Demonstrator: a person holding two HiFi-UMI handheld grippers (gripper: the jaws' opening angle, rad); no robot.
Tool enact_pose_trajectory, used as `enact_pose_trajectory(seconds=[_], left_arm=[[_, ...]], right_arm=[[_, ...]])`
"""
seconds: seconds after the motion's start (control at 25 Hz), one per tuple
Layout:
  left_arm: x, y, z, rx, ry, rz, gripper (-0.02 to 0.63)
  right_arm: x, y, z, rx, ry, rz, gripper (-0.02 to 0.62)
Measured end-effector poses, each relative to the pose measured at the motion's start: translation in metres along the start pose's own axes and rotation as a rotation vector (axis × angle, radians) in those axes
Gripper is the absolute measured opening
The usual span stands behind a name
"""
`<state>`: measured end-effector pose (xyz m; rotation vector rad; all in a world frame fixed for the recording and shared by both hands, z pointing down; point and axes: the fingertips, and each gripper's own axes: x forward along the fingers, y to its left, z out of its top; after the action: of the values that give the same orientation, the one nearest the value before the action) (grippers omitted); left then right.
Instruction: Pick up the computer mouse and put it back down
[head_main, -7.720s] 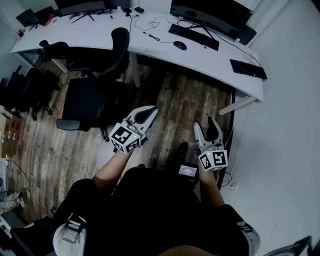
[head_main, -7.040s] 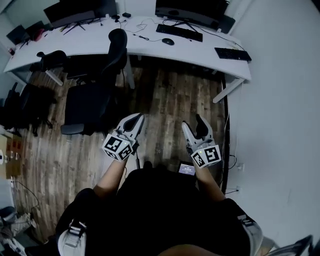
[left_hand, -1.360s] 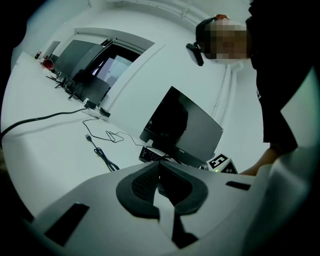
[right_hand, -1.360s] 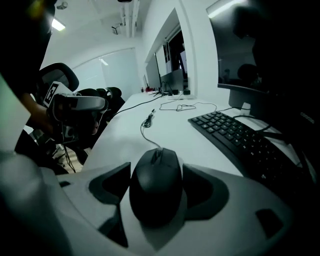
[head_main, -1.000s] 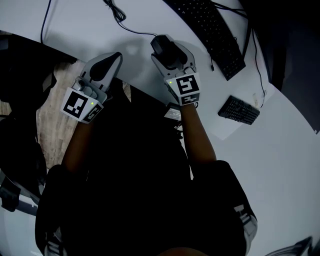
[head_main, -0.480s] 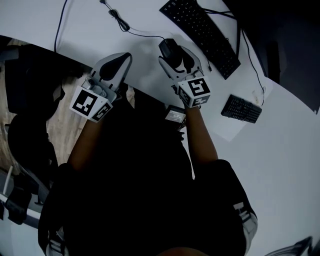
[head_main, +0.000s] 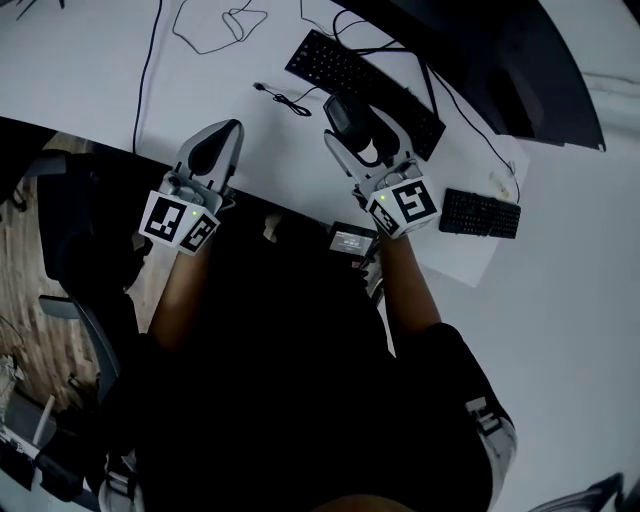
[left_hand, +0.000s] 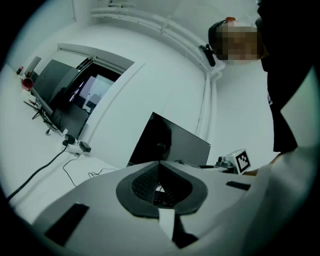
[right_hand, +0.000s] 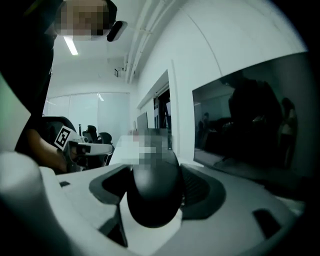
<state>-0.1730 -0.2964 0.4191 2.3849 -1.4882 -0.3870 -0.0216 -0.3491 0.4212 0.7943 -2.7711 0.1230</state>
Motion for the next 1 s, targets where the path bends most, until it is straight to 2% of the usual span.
enact_pose_trajectory(seconds=[0.2,0.48,0.72,1.0], left_arm=[[-0.007,-0.032,0.019,0.057,-0.018,-0.006,-0.005],[-0.016,-0.101,0.03,0.068,-0.05,-0.025,-0.005],[-0.025,-0.144,0.039,0.131,-0.052,-0.015,-0.005],[-0.041,-0.176,0.038,0.137,-0.054,-0.007,-0.005]], right_arm=[[-0.059,-0.014,0.052,0.006,-0.147,-0.051,0.308],[-0.16,-0.016,0.091,-0.012,-0.308,-0.09,0.308],[-0.227,-0.021,0.101,-0.009,-0.408,-0.118,0.308],[-0.277,-0.022,0.091,0.017,-0.475,-0.134,0.308]])
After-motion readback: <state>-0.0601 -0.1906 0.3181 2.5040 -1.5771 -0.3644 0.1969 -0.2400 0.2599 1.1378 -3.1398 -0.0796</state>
